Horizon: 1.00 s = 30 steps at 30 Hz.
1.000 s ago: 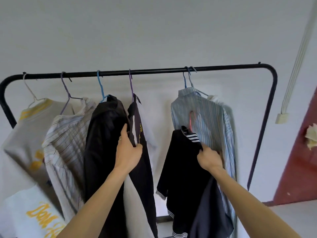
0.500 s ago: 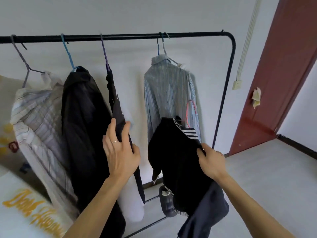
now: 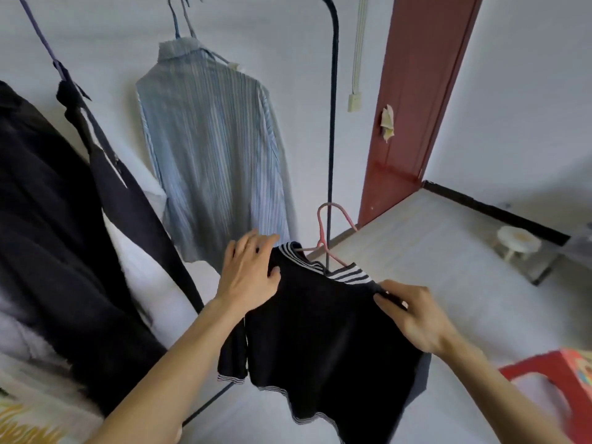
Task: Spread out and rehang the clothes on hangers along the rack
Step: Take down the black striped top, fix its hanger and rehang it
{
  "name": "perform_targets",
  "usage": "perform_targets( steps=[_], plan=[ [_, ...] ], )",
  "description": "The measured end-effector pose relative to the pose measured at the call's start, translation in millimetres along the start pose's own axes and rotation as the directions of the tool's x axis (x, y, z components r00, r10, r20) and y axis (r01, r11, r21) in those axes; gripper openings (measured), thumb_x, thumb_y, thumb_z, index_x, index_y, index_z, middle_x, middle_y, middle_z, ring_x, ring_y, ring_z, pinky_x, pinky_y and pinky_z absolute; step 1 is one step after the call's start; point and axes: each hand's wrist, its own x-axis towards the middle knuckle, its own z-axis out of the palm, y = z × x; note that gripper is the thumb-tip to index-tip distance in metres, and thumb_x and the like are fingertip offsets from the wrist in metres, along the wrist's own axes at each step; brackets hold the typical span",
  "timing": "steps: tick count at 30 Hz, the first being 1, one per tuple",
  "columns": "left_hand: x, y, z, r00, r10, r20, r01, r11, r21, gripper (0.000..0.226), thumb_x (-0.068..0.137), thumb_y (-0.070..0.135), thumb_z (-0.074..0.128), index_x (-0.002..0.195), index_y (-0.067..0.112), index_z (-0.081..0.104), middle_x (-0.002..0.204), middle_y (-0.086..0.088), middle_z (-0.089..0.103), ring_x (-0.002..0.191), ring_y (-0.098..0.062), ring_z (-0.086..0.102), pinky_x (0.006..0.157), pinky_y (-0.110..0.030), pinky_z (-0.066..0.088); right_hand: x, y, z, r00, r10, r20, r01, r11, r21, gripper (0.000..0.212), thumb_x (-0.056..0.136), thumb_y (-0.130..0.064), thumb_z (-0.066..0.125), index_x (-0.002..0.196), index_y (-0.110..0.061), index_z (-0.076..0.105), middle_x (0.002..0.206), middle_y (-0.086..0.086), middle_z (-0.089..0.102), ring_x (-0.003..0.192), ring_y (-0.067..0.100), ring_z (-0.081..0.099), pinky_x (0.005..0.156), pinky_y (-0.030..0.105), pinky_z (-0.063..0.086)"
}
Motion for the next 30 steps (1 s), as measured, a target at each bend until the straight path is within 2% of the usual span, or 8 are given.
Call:
perform_targets(
  steps=[6, 12, 16, 18, 21, 24, 27, 30],
  plan=[
    [6, 52, 18, 0.953, 0.016, 0.303, 0.04, 0.984, -0.176, 0.03, 0.095, 0.05, 0.046, 0.101, 0.026, 0.063, 0.092, 0.002, 0.066, 0.092, -0.024, 0.063, 0.075, -0.036, 0.051, -29, 71, -21, 0.981, 0.035, -0.19, -0.066, 0.985, -0.16, 0.014, 0.09, -0.028, 0.061, 0.1, -0.028, 0.071, 0.086, -0.013, 0.068, 0.083, 0.014, 0.061, 0.074, 0.03, 0.049],
    [-20, 105, 66, 0.897, 0.008, 0.441, 0.171, 0.915, -0.365, 0.041, 0.086, 0.065, 0.045, 0.103, 0.035, 0.067, 0.097, 0.01, 0.071, 0.095, -0.015, 0.065, 0.083, -0.036, 0.054, -55, 119, -21, 0.884, 0.268, -0.383, -0.312, 0.948, -0.058, 0.018, 0.083, -0.016, 0.074, 0.098, -0.025, 0.078, 0.092, -0.005, 0.068, 0.091, 0.021, 0.059, 0.084, 0.021, 0.038],
    [-37, 136, 97, 0.874, -0.014, 0.485, 0.259, 0.859, -0.442, 0.039, 0.08, 0.068, 0.045, 0.07, 0.031, 0.055, 0.075, 0.005, 0.067, 0.084, -0.02, 0.066, 0.077, -0.039, 0.054, -77, 125, -8, 0.788, 0.455, -0.414, -0.449, 0.886, 0.119, 0.016, 0.085, -0.023, 0.072, 0.101, -0.024, 0.071, 0.097, -0.005, 0.062, 0.096, 0.017, 0.057, 0.084, 0.022, 0.037],
    [-42, 148, 107, 0.874, -0.024, 0.486, 0.288, 0.831, -0.476, 0.043, 0.08, 0.064, 0.049, 0.071, 0.023, 0.056, 0.071, 0.003, 0.067, 0.08, -0.02, 0.066, 0.077, -0.041, 0.054, -84, 118, -3, 0.747, 0.543, -0.383, -0.472, 0.839, 0.27, 0.011, 0.085, -0.029, 0.072, 0.091, -0.024, 0.064, 0.093, -0.005, 0.065, 0.087, 0.012, 0.062, 0.077, 0.024, 0.044],
    [-47, 169, 113, 0.877, -0.045, 0.479, 0.313, 0.809, -0.498, 0.045, 0.085, 0.056, 0.056, 0.066, 0.016, 0.046, 0.061, 0.001, 0.059, 0.075, -0.027, 0.064, 0.067, -0.036, 0.049, -88, 105, 11, 0.731, 0.666, -0.149, -0.561, 0.711, 0.425, 0.032, 0.08, -0.056, 0.066, 0.086, -0.025, 0.062, 0.086, -0.006, 0.071, 0.078, 0.009, 0.065, 0.07, 0.025, 0.046],
    [-54, 191, 118, 0.882, 0.002, 0.471, 0.27, 0.817, -0.509, 0.037, 0.09, 0.048, 0.058, 0.067, 0.025, 0.04, 0.059, 0.004, 0.051, 0.076, -0.028, 0.062, 0.058, -0.031, 0.033, -85, 92, 28, 0.761, 0.648, 0.027, -0.57, 0.647, 0.506, 0.051, 0.075, -0.075, 0.058, 0.09, -0.026, 0.066, 0.088, -0.007, 0.072, 0.086, 0.01, 0.066, 0.079, 0.028, 0.051],
    [-66, 210, 115, 0.848, 0.105, 0.52, 0.229, 0.812, -0.537, 0.023, 0.093, 0.043, 0.053, 0.091, 0.021, 0.049, 0.076, 0.005, 0.061, 0.081, -0.024, 0.066, 0.063, -0.033, 0.044, -72, 79, 39, 0.734, 0.679, 0.012, -0.58, 0.618, 0.531, 0.042, 0.083, -0.06, 0.063, 0.081, -0.018, 0.062, 0.083, -0.004, 0.071, 0.083, 0.012, 0.066, 0.075, 0.028, 0.049],
    [-76, 214, 117, 0.855, 0.15, 0.496, 0.171, 0.822, -0.544, 0.017, 0.095, 0.037, 0.05, 0.097, 0.021, 0.046, 0.089, 0.001, 0.063, 0.084, -0.021, 0.065, 0.074, -0.04, 0.053, -64, 79, 45, 0.724, 0.689, -0.033, -0.565, 0.62, 0.545, 0.035, 0.082, -0.037, 0.061, 0.069, -0.005, 0.052, 0.064, 0.003, 0.059, 0.061, 0.017, 0.055, 0.064, 0.043, 0.049]
  ],
)
